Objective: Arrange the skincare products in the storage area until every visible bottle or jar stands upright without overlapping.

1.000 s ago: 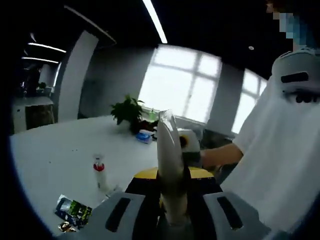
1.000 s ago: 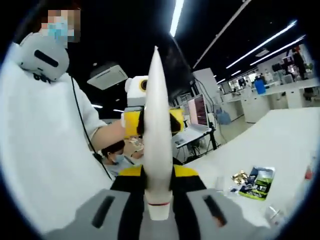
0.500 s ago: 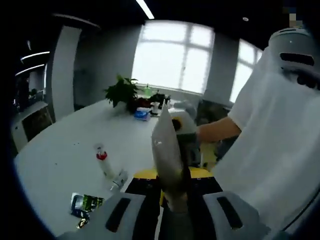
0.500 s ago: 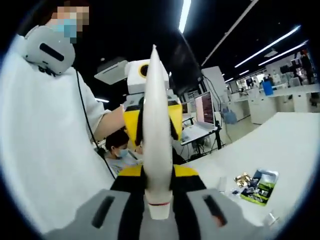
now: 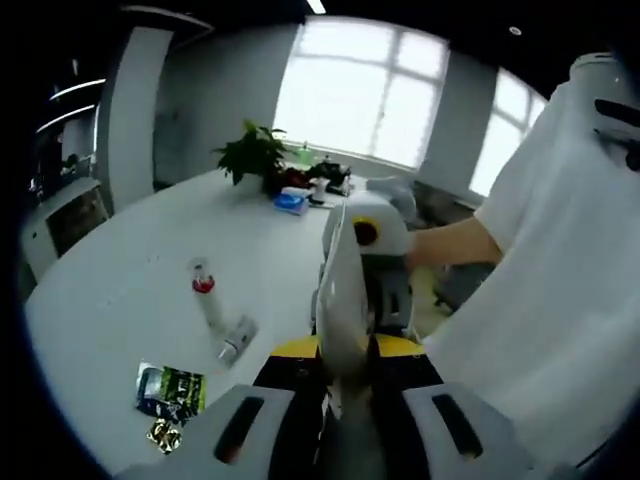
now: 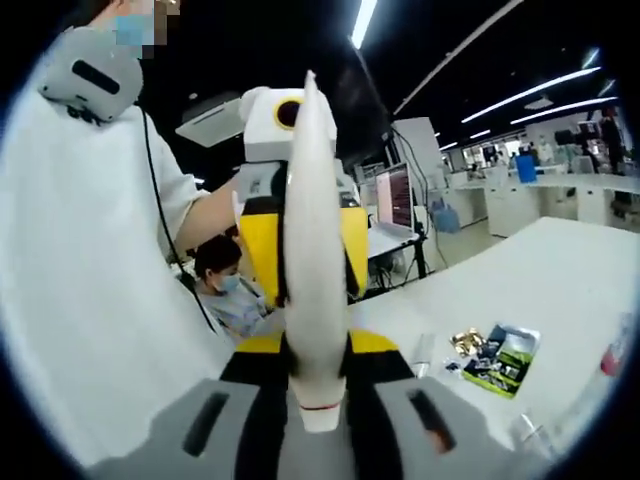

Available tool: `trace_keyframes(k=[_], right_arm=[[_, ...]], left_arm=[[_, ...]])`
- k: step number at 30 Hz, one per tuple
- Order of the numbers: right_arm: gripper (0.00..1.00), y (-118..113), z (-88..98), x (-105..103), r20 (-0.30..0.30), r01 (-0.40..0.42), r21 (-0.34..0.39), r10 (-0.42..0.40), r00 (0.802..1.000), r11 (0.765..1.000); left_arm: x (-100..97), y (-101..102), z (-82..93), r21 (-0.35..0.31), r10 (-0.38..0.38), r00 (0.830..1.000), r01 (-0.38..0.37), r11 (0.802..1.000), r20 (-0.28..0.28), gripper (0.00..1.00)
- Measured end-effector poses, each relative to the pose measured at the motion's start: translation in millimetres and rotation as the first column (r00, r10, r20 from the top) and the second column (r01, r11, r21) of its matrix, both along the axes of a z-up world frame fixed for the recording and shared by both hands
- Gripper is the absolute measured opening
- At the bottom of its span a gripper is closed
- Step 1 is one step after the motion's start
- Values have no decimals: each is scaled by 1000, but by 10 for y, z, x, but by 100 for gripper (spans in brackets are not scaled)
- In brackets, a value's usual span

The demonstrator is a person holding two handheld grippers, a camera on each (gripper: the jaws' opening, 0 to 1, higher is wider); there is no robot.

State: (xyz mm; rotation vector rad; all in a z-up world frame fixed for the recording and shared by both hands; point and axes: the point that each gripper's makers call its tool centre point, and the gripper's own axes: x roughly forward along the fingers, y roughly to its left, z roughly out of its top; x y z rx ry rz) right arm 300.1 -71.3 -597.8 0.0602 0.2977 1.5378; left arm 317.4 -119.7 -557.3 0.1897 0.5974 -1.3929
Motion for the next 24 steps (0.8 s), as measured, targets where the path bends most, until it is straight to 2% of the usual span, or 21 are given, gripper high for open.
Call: trace_keyframes(k=[8, 14, 18, 24], right_arm=[[22, 59, -88, 161, 29, 31, -41, -30, 999, 999], [22, 79, -221, 271, 79, 47, -113, -38, 996, 992], [22, 68, -332, 330, 105, 58, -157, -42, 994, 986], [22, 46, -453, 399, 115, 77, -180, -57, 992, 981]], left_arm=[[135, 69, -101, 53, 9, 1000, -10, 999, 28, 14], [167, 64, -209, 94, -9, 997, 2, 996, 72, 14], [229, 80, -321, 123, 3, 999, -9, 992, 53, 14], [264, 59, -451, 176, -28, 997, 16, 984, 68, 14]])
